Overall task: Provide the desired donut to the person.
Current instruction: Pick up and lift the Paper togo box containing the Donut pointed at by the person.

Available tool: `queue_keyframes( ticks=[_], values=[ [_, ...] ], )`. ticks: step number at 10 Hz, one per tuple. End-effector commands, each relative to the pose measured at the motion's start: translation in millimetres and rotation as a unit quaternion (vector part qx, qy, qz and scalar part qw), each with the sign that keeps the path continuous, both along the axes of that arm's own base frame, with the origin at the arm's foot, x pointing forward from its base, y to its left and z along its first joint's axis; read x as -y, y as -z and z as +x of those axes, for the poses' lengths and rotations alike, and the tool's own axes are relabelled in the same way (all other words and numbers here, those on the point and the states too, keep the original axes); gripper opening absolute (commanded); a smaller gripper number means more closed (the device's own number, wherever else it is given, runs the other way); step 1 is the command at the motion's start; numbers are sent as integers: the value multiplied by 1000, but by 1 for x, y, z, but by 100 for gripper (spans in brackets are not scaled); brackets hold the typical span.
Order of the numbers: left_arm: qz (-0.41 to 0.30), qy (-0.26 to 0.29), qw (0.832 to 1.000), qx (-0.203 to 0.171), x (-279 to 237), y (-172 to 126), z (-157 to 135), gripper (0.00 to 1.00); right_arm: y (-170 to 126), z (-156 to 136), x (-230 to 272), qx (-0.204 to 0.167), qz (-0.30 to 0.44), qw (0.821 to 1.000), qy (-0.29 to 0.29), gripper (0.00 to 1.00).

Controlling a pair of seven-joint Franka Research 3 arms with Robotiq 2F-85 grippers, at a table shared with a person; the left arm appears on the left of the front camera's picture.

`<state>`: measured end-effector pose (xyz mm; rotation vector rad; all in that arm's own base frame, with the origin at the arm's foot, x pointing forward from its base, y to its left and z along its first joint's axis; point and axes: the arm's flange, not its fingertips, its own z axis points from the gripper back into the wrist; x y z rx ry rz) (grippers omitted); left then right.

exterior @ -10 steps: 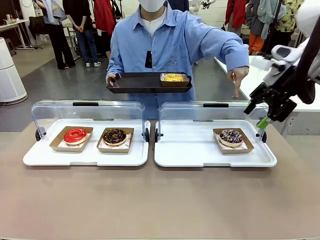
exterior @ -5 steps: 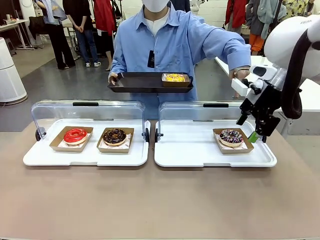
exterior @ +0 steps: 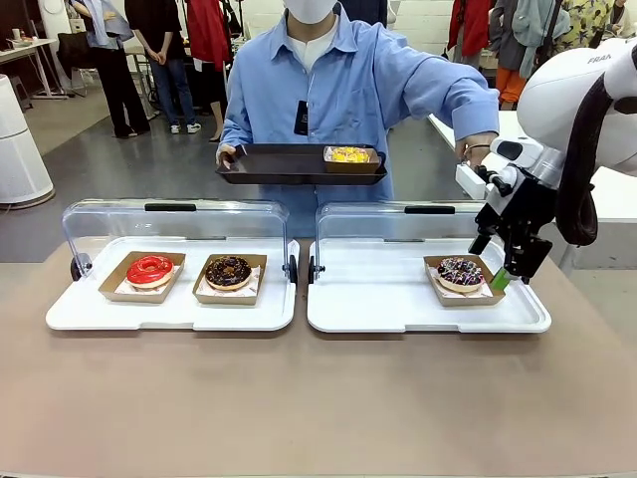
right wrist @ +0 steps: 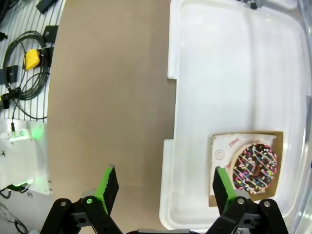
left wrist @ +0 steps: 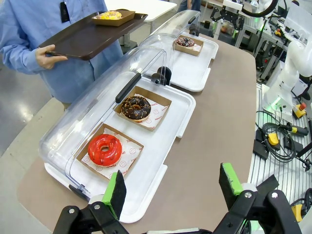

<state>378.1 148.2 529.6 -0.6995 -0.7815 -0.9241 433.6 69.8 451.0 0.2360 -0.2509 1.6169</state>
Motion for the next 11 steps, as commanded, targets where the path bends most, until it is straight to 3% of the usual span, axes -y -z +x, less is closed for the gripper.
queue_keyframes(
  ticks=[1,5,7,9,11],
  values=[
    [-9,2,1000,7,-1,-1,0,100,0,0,0,1,-4,1000,-2,100],
    [-9,2,1000,7,-1,-1,0,100,0,0,1,0,1,1000,1,100],
    [-9,2,1000,7,-1,-1,0,100,2,-11,0,38,-49,998,-5,100],
    [-9,2,1000,7,-1,-1,0,100,15,-20,-12,54,-70,996,17,100],
    [-9,2,1000,7,-1,-1,0,100,42,-21,-28,46,-81,994,53,100]
  ],
)
